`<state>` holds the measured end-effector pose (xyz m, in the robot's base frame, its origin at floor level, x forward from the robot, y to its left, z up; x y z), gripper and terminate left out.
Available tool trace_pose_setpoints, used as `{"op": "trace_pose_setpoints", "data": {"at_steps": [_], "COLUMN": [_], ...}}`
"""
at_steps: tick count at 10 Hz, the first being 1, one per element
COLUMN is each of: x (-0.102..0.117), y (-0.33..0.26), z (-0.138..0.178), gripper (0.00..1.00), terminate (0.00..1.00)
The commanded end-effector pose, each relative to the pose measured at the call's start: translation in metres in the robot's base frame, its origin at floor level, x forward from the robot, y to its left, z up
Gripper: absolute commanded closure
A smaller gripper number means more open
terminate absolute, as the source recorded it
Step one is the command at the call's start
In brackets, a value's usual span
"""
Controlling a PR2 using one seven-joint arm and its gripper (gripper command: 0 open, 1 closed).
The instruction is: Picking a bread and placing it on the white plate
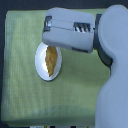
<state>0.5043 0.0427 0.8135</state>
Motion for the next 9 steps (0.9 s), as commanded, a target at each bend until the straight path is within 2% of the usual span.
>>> {"op": "trace_pose_setpoints", "data": {"at_steps": [1, 5, 6, 9], "x": [0.012, 0.009, 0.005, 0.003], "y": [0.019, 0.021, 0.022, 0.018], "z": [-0.015, -0.025, -0.027, -0.029], "gripper": [1.00, 1.00, 0.00, 0.00], "terminate": [0.00, 0.00, 0.00, 0.00]}}
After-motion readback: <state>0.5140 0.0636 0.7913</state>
